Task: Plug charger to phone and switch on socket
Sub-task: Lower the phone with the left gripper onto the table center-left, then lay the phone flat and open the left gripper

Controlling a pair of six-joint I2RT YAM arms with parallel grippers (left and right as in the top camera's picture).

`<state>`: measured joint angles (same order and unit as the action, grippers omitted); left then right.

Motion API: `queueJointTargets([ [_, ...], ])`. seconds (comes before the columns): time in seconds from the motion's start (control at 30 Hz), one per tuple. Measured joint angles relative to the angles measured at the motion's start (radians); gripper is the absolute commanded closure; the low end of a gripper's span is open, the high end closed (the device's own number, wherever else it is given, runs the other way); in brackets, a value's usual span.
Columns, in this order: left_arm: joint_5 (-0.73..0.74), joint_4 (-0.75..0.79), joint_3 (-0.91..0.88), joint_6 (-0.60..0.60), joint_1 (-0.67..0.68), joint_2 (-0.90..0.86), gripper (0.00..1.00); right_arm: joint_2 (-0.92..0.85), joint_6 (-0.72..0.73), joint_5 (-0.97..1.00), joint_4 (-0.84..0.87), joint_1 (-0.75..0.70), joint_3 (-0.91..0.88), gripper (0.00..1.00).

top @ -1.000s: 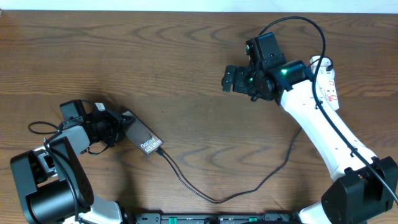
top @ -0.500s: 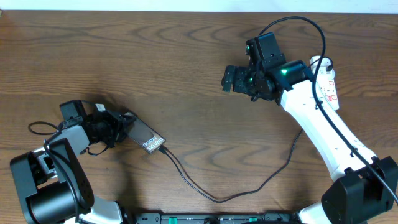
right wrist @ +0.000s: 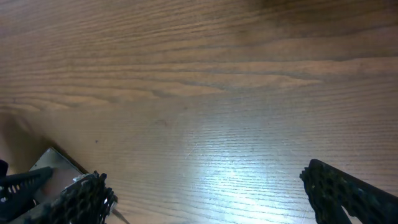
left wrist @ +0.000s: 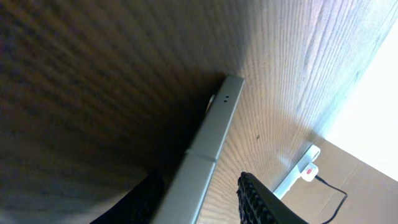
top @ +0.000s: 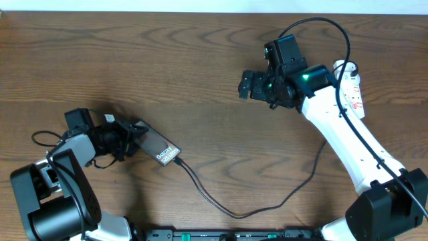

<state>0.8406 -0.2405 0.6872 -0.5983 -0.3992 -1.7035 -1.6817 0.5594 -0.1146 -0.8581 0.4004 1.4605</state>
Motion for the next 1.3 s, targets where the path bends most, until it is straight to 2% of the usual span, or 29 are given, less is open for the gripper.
queueJointTargets([
  [0.83,0.02,-0.192,0.005,-0.001,0.0,0.004,0.56,0.0,0.0,0.0,0.001,0.0,0.0,0.01],
  [1.3,0.018,-0.235,0.005,-0.003,0.0,0.004,0.55,0.0,0.0,0.0,0.001,0.007,0.0,0.01],
])
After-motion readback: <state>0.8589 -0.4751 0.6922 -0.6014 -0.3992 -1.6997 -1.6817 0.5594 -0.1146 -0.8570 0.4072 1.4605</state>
